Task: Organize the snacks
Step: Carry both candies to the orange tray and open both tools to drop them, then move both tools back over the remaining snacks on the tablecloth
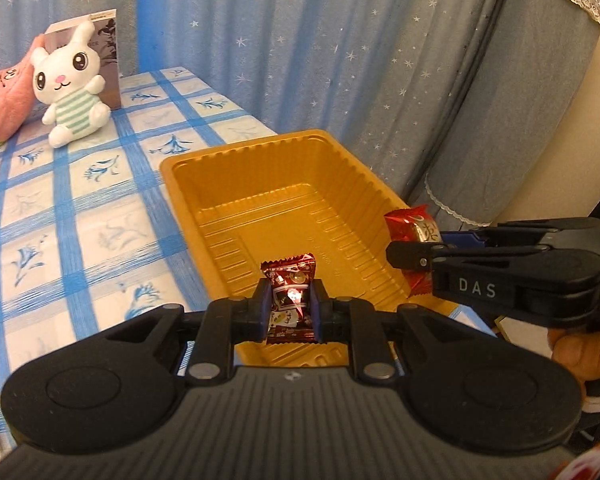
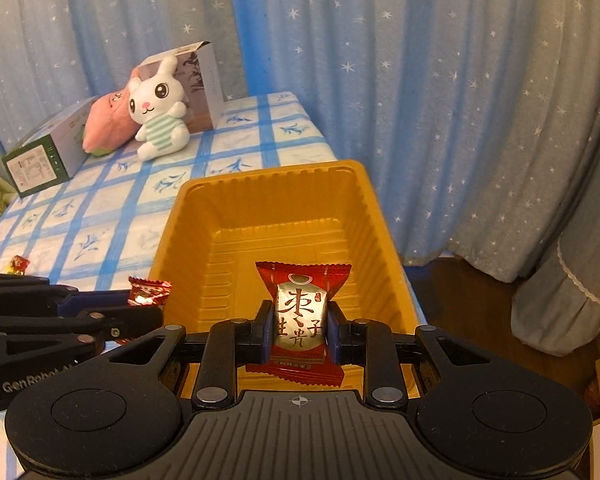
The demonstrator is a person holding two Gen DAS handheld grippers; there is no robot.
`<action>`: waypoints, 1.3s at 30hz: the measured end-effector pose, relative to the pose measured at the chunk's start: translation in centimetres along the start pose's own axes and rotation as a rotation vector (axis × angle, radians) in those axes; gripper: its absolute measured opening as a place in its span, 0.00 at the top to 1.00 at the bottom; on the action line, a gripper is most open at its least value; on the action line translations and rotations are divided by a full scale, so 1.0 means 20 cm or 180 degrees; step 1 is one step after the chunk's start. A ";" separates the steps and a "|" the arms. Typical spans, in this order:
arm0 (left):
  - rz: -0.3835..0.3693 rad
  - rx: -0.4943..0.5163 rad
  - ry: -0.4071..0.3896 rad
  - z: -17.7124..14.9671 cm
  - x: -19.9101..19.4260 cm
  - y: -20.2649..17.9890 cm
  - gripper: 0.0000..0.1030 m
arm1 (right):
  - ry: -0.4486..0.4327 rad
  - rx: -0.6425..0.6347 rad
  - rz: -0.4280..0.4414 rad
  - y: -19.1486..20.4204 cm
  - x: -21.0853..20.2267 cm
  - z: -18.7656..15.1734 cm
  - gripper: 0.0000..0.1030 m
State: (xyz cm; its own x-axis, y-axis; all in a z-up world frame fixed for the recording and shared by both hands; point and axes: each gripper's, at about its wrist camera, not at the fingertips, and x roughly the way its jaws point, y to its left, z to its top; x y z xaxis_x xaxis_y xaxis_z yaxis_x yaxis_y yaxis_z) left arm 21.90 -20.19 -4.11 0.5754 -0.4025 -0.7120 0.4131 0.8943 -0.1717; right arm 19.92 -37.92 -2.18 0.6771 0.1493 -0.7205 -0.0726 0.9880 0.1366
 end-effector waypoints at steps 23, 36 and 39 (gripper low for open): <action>0.0397 -0.0261 -0.0290 -0.16 -0.27 0.14 0.72 | -0.0161 0.0323 0.0209 -0.02 -0.02 0.07 0.32; 0.0470 -0.0365 -0.0400 -0.29 -0.54 0.22 0.69 | -0.0235 0.0574 0.0308 0.12 -0.31 -0.08 0.32; 0.0513 -0.0367 -0.0402 -0.34 -0.61 0.23 0.69 | -0.0206 0.0527 0.0413 0.22 -0.35 -0.13 0.32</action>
State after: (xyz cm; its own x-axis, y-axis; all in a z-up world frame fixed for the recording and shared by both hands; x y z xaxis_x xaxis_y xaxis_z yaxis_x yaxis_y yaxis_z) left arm 12.03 -9.74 -0.78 0.7141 -0.2673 -0.6470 0.2294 0.9625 -0.1445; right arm 12.89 -34.53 1.70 0.7160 0.2667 -0.6452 -0.0445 0.9397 0.3390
